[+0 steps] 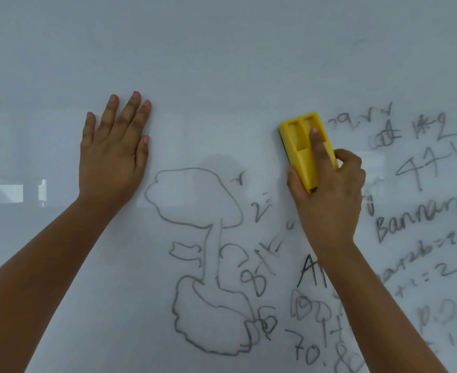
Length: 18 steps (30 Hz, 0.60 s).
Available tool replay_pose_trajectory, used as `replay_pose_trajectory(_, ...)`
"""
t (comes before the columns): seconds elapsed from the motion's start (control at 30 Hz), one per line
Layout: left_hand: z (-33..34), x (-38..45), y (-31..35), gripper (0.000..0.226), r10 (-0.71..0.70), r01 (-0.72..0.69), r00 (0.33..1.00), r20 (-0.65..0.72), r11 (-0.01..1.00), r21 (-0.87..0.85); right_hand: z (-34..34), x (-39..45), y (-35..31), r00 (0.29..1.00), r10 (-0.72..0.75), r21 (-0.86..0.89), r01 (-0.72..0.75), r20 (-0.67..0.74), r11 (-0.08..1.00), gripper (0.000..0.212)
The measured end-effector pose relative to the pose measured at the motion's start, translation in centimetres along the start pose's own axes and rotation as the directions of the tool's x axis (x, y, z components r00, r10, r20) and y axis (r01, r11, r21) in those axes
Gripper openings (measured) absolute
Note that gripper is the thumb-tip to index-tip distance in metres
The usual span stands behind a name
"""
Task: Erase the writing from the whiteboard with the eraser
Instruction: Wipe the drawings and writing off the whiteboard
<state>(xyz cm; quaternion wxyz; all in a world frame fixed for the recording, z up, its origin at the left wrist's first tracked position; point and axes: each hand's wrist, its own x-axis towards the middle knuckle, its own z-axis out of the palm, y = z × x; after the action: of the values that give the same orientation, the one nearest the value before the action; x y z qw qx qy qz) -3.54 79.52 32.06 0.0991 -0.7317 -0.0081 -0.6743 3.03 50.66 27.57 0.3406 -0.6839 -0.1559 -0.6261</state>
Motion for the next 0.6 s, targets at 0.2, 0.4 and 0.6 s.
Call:
replay_pose_trajectory(0.2,-0.1,-0.1,-0.1,0.054,-0.009,0.009,1.0,-0.001,1.0,0.006,1.0,-3.9,-2.9,0.969,-0.222,-0.036,0.227,0.108,0.973,0.059)
replay_pose_trajectory(0.4,-0.3,-0.2,0.2,0.055,-0.009,0.009,1.0,0.011,1.0,0.006,0.6,-2.9,-1.7,0.997,-0.081,-0.032,0.081,0.014,0.996,0.058)
replay_pose_trajectory(0.6,-0.5,-0.3,-0.1,0.054,0.019,-0.019,1.0,0.016,1.0,-0.004,1.1,-7.6,-4.0,0.92,-0.313,0.011,0.319,0.237,0.948,0.059)
